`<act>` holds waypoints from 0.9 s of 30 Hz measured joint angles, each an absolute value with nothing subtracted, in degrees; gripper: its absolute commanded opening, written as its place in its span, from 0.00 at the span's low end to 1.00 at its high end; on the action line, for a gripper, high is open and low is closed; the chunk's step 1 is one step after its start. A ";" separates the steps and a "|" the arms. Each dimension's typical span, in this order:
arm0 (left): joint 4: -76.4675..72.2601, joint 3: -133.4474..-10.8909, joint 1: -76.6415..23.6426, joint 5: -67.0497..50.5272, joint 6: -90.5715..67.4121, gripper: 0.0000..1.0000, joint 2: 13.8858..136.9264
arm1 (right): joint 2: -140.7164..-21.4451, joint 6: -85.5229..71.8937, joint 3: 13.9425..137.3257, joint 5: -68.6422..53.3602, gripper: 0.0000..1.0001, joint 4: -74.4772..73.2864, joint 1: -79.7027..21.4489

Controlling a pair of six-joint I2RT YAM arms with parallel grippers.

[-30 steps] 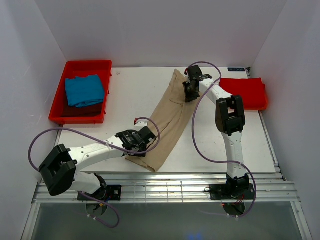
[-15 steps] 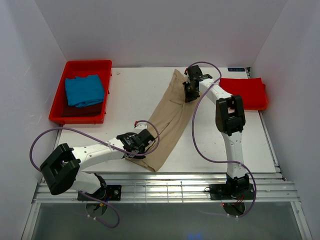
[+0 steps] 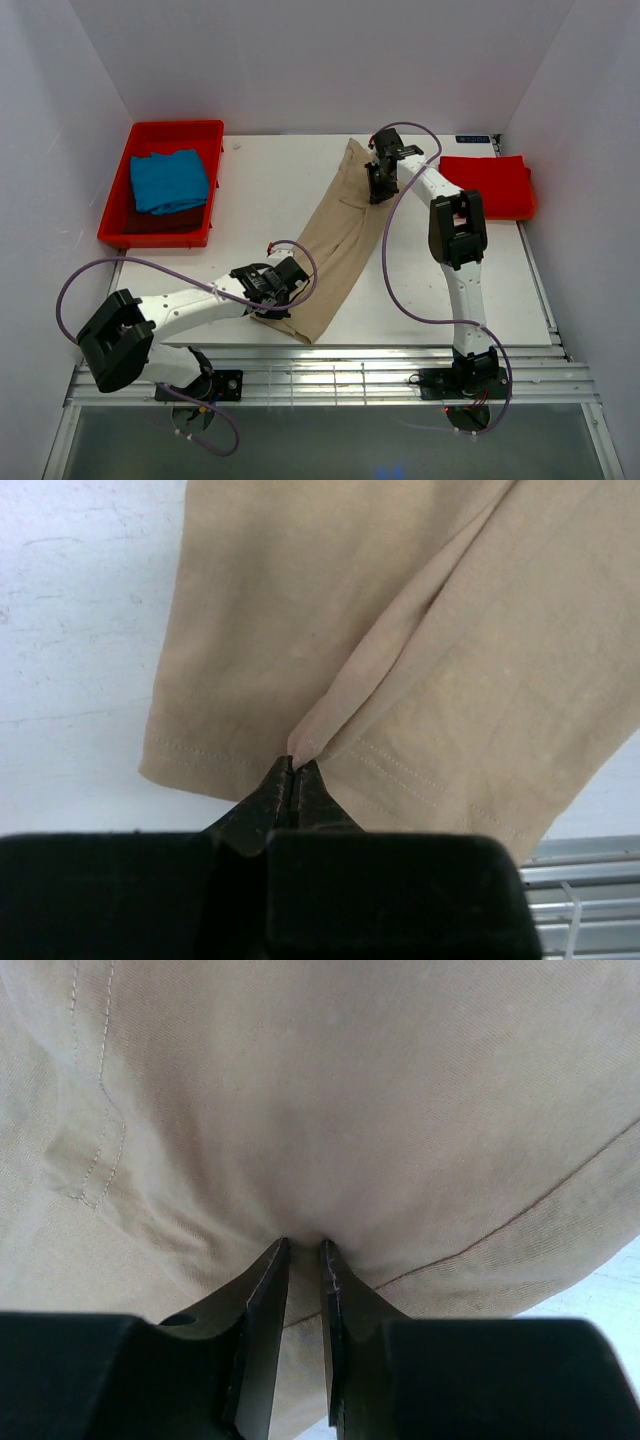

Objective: Fold and stack the t-shirts
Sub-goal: Fold the tshirt

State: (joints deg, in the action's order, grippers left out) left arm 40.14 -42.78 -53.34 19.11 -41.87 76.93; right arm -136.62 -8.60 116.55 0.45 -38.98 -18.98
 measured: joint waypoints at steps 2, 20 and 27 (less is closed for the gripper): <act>41.45 -43.20 -53.34 18.26 -42.59 0.00 75.94 | -137.01 -8.82 117.23 0.45 0.25 -39.51 -18.98; 46.24 -42.81 -53.30 12.10 -47.42 0.00 73.49 | -138.43 -10.13 119.94 -0.12 0.26 -41.85 -18.61; 45.21 -41.50 -53.21 11.66 -48.82 0.00 78.63 | -139.13 -10.39 121.32 -0.34 0.26 -43.05 -18.50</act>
State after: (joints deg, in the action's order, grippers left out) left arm 45.21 -41.50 -53.21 11.66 -48.82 78.63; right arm -139.13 -10.39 121.32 -0.34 -43.05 -18.50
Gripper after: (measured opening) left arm 0.022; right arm 0.258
